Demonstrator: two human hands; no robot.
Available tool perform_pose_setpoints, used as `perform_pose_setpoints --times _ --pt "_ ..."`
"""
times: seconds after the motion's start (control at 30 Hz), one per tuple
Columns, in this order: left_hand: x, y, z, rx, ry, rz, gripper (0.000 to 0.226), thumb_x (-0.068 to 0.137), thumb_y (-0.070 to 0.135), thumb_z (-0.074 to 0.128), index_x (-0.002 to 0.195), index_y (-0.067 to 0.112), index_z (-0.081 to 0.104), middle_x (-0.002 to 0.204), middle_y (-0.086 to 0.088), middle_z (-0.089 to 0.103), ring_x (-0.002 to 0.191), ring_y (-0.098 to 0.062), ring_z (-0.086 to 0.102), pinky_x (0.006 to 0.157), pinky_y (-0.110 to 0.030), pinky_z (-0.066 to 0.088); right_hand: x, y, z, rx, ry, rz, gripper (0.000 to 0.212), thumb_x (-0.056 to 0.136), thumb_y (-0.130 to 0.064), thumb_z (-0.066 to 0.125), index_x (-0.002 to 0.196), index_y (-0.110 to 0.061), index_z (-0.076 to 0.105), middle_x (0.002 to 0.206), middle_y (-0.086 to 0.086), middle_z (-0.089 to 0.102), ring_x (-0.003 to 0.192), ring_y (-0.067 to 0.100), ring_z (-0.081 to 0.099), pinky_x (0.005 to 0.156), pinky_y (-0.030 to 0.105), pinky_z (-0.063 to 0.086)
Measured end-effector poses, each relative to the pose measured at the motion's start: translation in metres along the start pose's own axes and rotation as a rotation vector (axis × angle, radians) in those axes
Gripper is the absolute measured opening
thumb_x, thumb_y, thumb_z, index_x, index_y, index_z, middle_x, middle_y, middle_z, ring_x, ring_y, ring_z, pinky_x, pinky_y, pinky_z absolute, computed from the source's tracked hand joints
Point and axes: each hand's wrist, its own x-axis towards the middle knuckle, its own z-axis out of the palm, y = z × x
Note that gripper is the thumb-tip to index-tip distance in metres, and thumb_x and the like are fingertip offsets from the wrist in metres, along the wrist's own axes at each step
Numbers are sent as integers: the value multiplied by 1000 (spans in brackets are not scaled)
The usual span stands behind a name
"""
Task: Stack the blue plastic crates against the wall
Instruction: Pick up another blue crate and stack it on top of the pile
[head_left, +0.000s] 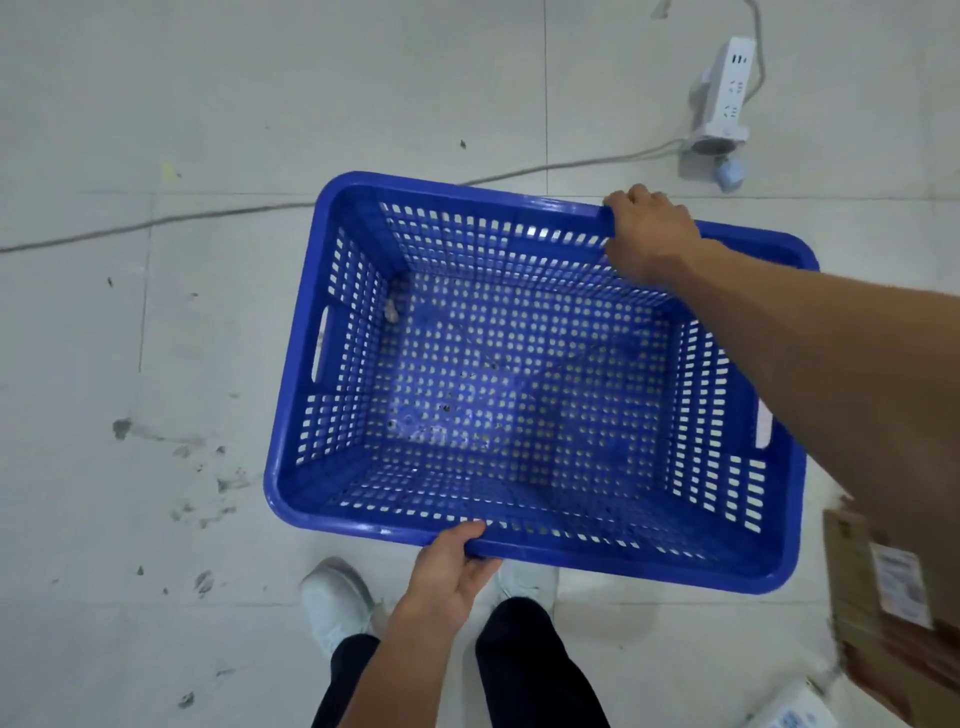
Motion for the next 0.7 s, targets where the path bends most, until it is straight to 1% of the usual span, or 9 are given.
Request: perform_pose_setpoints --times 0.1,0.17,0.27,0.37,0.43,0.5,0.53,0.6,0.7 --pt "5 -6 -4 -46 -3 25 11 90 -4 60 98 -5 66 86 -19 77 84 -31 74 76 -44 61 4 0 5 -19 -1 75 47 94 -20 51 139 -15 42 135 19 44 126 39 41 100 53 38" --pt "7 -10 -10 -78 -21 22 11 91 -3 60 100 -4 67 87 -18 77 83 -31 74 75 -45 61 2 2 11 39 -12 119 40 95 -26 52 134 -16 46 132 20 44 124 40 40 98 53 39" --pt "11 -12 -21 -84 -52 26 15 90 -6 58 102 -3 67 91 -20 77 83 -32 75 75 -46 61 -8 14 16 85 -20 112 37 95 -32 56 127 -14 52 128 18 48 117 40 47 91 47 42" --pt "6 -8 -33 -64 -32 68 17 88 -8 57 101 -2 66 90 -18 77 88 -34 73 78 -48 60 -23 18 14 108 -26 93 31 94 -29 60 118 -10 59 119 17 59 106 37 56 82 40 41" --pt "-3 -1 -41 -27 -34 107 19 89 -8 55 102 -1 66 89 -18 77 85 -34 74 74 -47 61 -34 17 7 154 -11 108 25 93 -26 60 112 -9 61 113 17 64 101 36 58 78 38 42" --pt "-20 9 -45 8 -47 138 20 89 -9 53 103 -2 65 88 -17 77 79 -31 76 66 -44 63 -47 14 -8 186 18 96 21 93 -24 60 107 -9 61 110 17 65 96 35 58 75 35 39" --pt "-31 14 -45 25 -39 146 19 89 -9 53 102 -2 64 86 -17 77 77 -31 76 65 -43 63 -53 11 -20 194 31 95 20 92 -23 60 106 -9 61 109 17 65 93 34 58 74 35 38" --pt "-61 26 -49 48 -17 163 18 89 -8 52 102 -2 63 83 -16 77 77 -31 76 64 -43 63 -67 1 -48 233 66 67 19 92 -23 61 104 -9 61 106 17 65 87 32 56 73 35 38" --pt "-110 45 -58 53 0 201 19 89 -7 53 104 -2 63 87 -18 76 83 -33 74 67 -42 62 -87 -24 -107 283 88 16 18 93 -24 61 101 -8 60 101 16 64 85 31 56 72 36 41"
